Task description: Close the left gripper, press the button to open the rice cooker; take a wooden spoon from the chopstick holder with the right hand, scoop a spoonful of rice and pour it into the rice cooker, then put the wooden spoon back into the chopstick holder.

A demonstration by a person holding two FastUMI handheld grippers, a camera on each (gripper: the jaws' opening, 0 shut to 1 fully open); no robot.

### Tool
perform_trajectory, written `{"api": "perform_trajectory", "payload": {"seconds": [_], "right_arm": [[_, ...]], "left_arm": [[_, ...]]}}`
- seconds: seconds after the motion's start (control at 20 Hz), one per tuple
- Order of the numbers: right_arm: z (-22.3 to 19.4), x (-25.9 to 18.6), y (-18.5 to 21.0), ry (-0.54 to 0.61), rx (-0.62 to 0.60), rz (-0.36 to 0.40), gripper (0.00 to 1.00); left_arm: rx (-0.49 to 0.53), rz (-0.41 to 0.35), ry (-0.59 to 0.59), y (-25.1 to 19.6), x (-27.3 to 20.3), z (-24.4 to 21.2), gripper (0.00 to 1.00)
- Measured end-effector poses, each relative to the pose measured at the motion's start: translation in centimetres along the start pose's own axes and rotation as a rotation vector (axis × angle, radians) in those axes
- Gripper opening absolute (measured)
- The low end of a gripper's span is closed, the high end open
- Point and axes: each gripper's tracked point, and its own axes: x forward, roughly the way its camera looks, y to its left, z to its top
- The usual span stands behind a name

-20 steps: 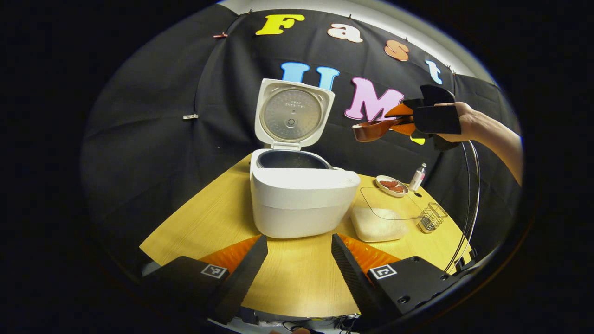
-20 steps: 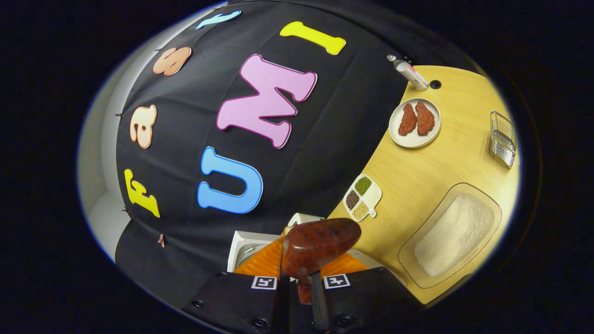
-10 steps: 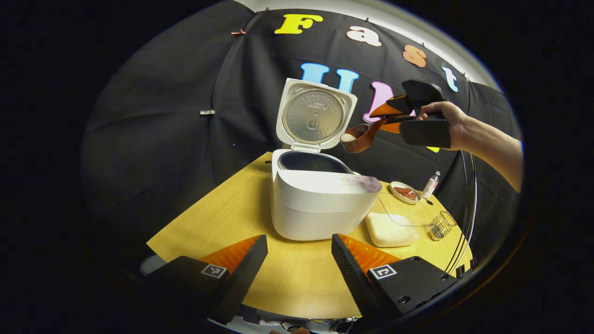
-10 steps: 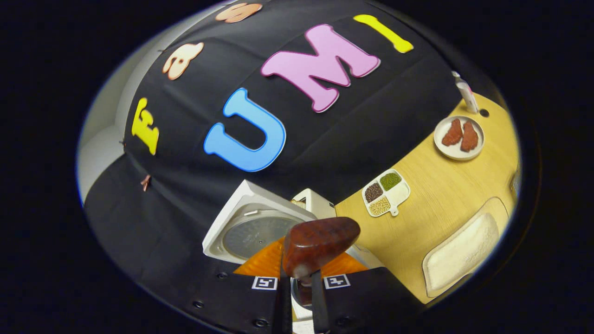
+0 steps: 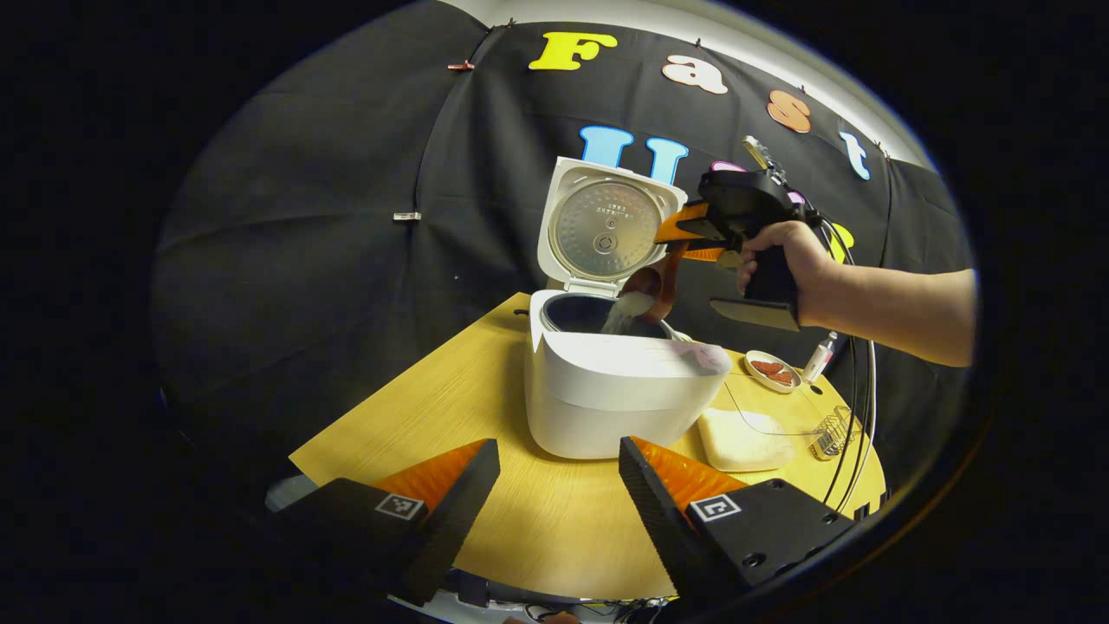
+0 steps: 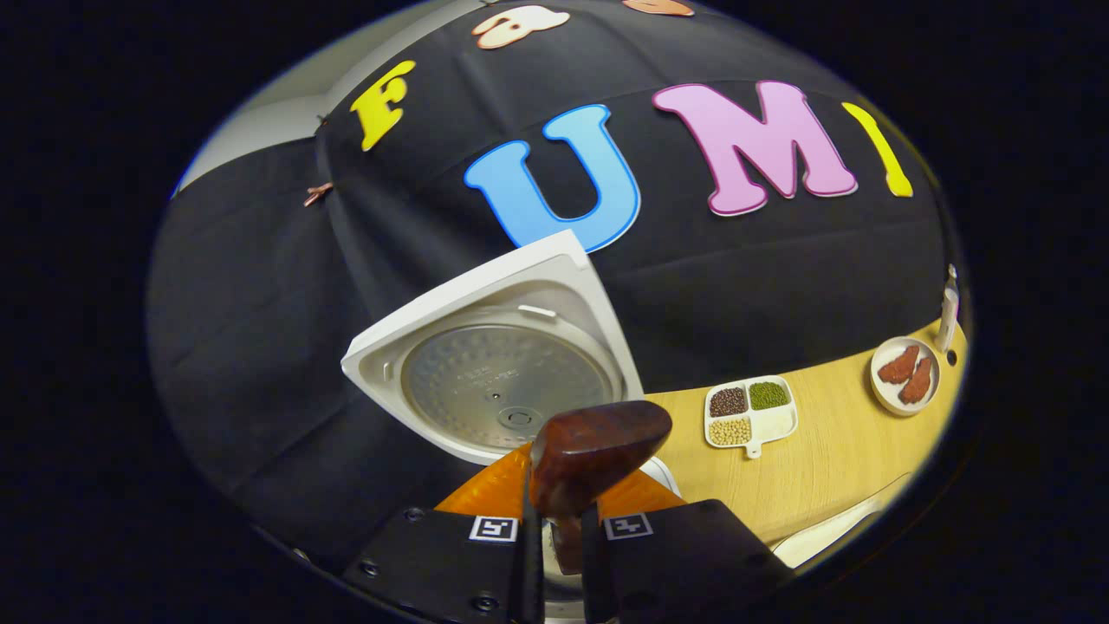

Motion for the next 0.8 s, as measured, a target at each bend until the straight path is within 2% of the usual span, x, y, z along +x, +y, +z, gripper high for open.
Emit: {"api": "perform_trajectory", "payload": {"seconds": [0.2, 0.35, 0.65, 0.8], "right_arm": [[-0.6, 1.7, 1.7, -0.01, -0.171, 0.038, 0.21], [-1.1, 2.5, 3.0, -0.017, -0.364, 0.077, 0.21], [-3.2, 2.7, 6.3, -0.024, -0.624, 0.175, 0.21], [-4.9, 1.9, 7.2, -0.037, -0.811, 0.22, 0.21]], "left_arm": [[0.012, 0.0, 0.001, -0.2, -0.1, 0.1, 0.96], [0.011, -0.003, -0.005, -0.4, -0.1, 0.7, 0.96], [0.017, -0.005, -0.003, -0.5, -0.5, 0.6, 0.96], [0.014, 0.001, -0.007, -0.5, -0.7, 0.6, 0.96]]}}
